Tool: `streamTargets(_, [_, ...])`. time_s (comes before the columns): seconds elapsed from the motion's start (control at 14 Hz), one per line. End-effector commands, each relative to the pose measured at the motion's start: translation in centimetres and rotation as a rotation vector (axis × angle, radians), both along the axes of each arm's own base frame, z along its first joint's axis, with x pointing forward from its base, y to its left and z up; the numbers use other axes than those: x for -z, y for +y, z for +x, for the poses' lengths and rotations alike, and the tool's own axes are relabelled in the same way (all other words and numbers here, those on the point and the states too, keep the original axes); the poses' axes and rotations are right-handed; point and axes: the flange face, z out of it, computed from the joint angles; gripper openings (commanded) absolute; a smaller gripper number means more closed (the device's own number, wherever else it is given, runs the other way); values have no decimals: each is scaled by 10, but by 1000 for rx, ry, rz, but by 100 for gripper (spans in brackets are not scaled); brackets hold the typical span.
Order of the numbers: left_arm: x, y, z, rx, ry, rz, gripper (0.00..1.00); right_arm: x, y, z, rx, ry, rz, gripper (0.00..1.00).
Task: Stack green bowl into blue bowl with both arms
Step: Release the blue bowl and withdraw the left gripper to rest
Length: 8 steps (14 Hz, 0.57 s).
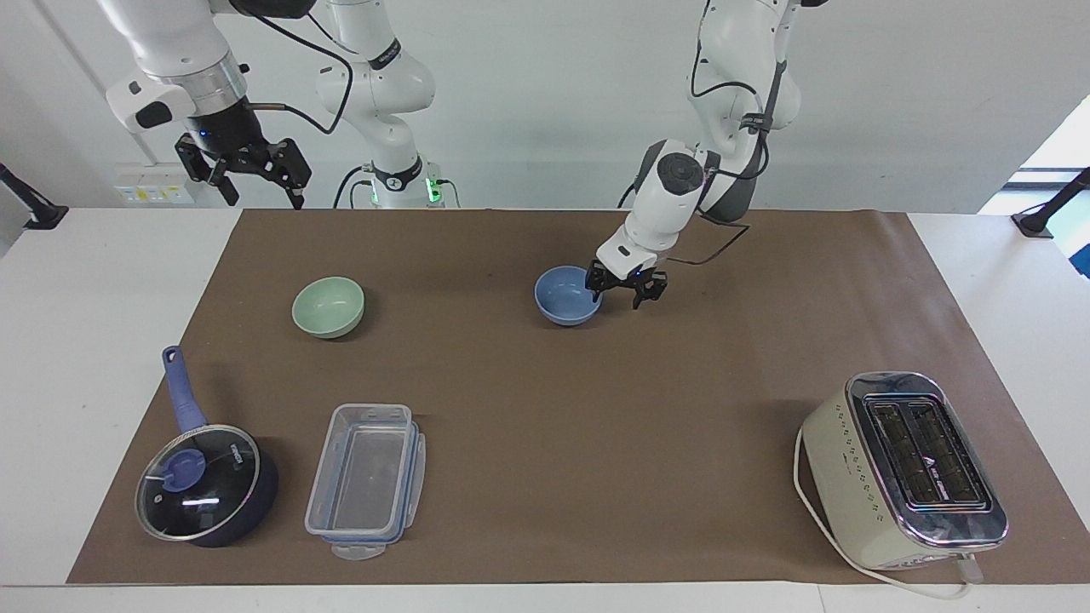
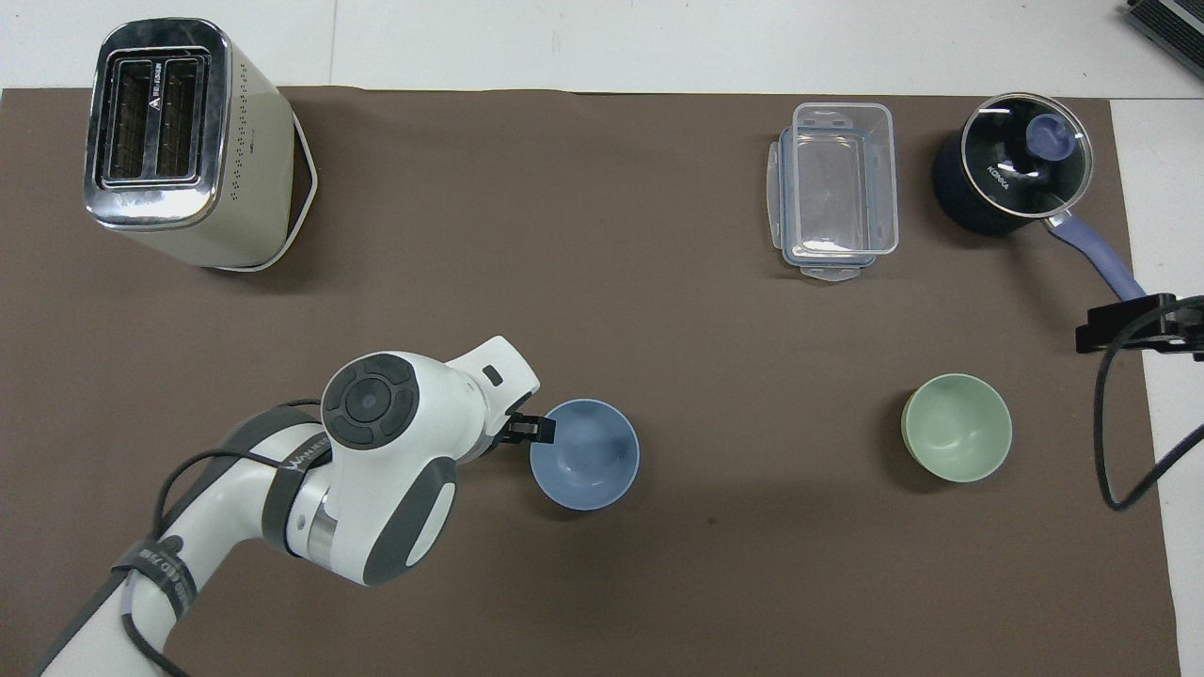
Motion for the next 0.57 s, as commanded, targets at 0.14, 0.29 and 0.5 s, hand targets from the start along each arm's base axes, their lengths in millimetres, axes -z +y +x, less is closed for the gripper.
streamTargets(0.14, [-66,89,25,74,-56,86,100,-2,-5,-6,-2,1,6,100])
streamTargets(0.29, [-90,139,44,95,-71,84,100,-4,-6,-6,0,-2,6,100])
streamTargets(0.5, [-134,176,76,91,-81,86,100,-4,-5,-3,-38,-31,4,100])
